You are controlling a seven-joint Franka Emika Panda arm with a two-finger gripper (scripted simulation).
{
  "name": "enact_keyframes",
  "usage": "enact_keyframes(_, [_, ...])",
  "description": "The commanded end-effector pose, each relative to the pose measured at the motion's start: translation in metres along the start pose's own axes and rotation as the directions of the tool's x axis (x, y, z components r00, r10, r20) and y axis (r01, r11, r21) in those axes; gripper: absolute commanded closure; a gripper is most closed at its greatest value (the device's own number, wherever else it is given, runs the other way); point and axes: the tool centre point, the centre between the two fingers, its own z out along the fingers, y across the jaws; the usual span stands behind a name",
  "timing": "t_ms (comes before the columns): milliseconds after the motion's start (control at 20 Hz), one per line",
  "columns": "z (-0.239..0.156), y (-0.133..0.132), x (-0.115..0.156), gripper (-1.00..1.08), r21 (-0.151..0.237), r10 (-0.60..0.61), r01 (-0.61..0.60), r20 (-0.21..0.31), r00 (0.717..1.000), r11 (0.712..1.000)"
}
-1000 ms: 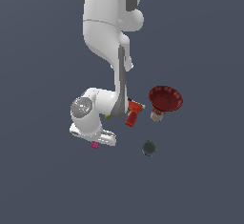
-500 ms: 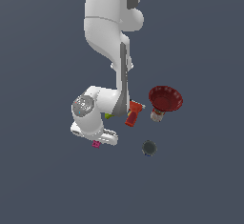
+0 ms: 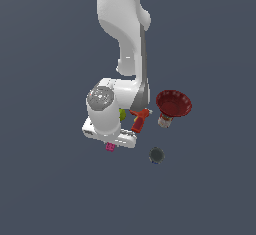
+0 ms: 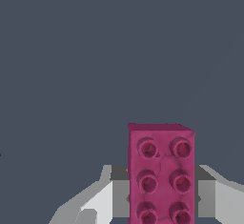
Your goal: Pick up a designated object from a clutter of objects.
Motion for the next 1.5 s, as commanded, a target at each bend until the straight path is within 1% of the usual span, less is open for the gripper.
enact_keyframes(0, [-0.024, -0.019, -0.003, 1.08, 0.0, 0.0, 0.0, -0.001, 1.0, 1.0])
enact_keyframes(1000, [-0.221, -0.177, -0.024, 1.08, -0.001, 0.0, 0.0, -0.002, 1.0, 1.0])
enact_keyframes(1200, [-0.251, -0.202, -0.026, 1.08, -0.001, 0.0, 0.0, -0.002, 1.0, 1.0])
enact_keyframes(1450, [-0.276, -0.223, -0.027, 1.08, 0.0, 0.0, 0.0, -0.001, 1.0, 1.0])
